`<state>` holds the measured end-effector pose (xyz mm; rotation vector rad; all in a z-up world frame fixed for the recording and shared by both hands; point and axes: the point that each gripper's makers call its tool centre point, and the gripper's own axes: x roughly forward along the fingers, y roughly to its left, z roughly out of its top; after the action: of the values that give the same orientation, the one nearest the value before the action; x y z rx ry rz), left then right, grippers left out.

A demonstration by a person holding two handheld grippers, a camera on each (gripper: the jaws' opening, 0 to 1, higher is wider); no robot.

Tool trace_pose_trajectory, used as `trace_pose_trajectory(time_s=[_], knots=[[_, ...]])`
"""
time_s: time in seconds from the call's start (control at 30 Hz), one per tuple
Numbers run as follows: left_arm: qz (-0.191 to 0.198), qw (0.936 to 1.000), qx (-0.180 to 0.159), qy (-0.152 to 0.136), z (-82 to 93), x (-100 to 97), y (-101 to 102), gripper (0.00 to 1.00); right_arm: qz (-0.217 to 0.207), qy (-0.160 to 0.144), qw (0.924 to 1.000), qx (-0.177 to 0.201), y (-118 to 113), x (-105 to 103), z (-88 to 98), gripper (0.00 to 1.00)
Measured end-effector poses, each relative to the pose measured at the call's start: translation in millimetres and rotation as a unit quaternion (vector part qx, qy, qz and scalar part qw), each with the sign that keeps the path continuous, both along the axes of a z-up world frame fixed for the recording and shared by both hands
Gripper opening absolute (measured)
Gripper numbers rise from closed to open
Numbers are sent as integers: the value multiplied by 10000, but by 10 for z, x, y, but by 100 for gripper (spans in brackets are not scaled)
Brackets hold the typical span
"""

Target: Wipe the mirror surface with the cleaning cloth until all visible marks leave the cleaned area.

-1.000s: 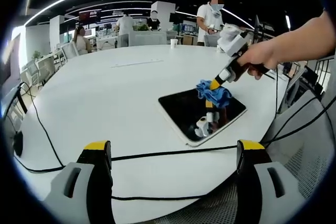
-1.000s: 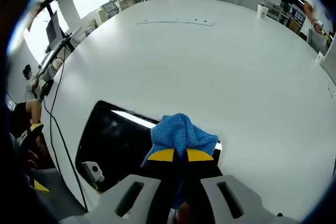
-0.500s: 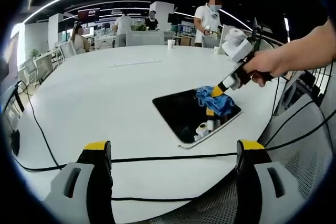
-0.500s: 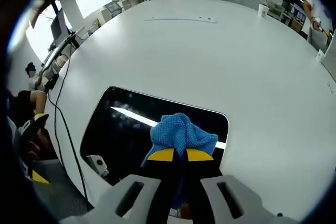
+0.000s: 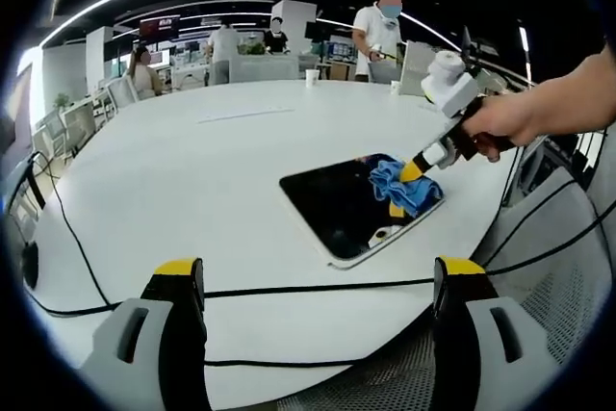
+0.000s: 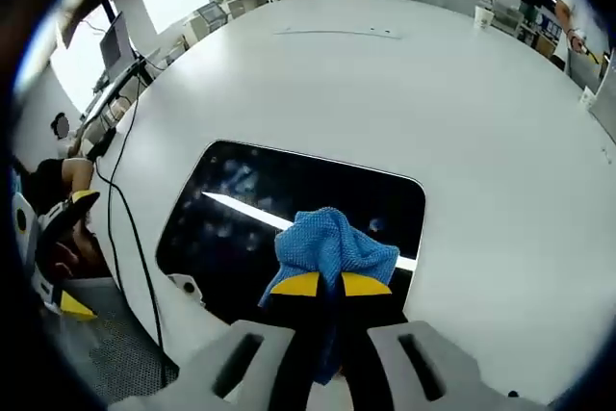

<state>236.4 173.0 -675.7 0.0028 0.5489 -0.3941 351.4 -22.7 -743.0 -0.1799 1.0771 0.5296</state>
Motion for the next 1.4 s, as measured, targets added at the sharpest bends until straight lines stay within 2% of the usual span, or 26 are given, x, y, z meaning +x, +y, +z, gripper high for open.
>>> trace_pose_trajectory(time_s=[0.6,0.83,1.4], knots=[[-11,10000,-13,-73,21,16,9,99,-95,28,9997,227,-88,-336,62,1],[-41,10000,-41,-1,4,-2,-18,99,-96,119,9994,295,-151,-464,58,1],[-35,10000,-44,-57,28,8,-26,99,2,87,9995,308,-144,-440,45,1]])
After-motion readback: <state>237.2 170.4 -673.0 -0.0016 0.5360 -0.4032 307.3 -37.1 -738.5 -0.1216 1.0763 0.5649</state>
